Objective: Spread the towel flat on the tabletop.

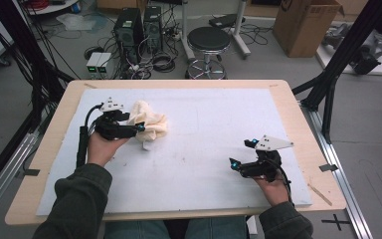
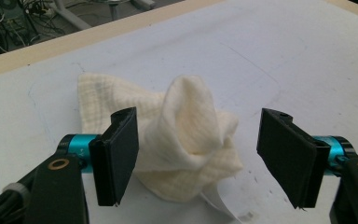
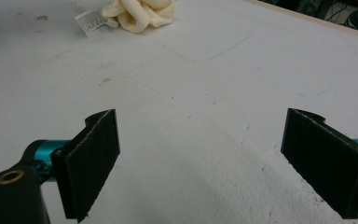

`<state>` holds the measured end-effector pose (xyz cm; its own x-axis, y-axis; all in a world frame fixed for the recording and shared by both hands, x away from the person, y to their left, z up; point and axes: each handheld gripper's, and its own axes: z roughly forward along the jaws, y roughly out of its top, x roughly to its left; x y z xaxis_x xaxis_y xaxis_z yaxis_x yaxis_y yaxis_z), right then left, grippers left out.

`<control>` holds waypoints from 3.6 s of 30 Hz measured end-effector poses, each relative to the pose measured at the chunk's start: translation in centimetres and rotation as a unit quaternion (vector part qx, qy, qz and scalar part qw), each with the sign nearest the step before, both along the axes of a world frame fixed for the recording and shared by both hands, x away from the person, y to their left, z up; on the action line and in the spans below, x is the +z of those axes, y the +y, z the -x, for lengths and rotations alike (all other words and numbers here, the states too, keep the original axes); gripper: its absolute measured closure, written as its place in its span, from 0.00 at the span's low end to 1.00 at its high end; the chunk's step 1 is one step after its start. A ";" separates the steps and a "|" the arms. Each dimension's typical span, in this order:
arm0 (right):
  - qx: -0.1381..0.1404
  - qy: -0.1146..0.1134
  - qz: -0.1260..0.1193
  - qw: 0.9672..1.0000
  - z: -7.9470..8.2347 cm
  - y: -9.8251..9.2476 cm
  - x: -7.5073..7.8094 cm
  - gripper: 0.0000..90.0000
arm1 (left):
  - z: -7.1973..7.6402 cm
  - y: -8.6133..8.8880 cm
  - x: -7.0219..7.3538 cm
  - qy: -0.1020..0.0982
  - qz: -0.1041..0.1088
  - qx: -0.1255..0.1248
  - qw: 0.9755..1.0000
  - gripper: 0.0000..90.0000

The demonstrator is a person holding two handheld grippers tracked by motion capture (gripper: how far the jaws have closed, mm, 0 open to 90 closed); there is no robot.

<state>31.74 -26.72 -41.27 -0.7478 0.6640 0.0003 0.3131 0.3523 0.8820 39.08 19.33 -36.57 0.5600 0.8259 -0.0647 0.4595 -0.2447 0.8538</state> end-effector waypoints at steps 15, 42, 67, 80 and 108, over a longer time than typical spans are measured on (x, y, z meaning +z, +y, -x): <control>0.004 -0.002 -0.006 1.000 0.0 0.0 0.1 0.12 | -3.8 -2.4 -4.2 0.039 0.003 0.037 0.999 0.58; 0.014 -0.005 -0.002 1.000 0.1 0.3 0.0 0.12 | -4.2 -3.2 -5.1 0.048 -0.014 0.037 0.998 0.91; 0.010 -0.012 -0.003 1.000 0.6 0.2 0.2 0.12 | 3.4 -7.3 1.6 0.017 0.033 -0.099 0.994 0.91; 0.011 -0.016 -0.004 1.000 0.7 0.3 0.3 0.12 | 3.7 -11.9 -0.1 0.035 0.047 -0.148 0.987 0.91; 0.041 0.000 0.006 0.999 0.7 1.9 0.0 0.12 | 0.6 -10.2 -2.2 0.028 0.052 -0.125 0.990 0.43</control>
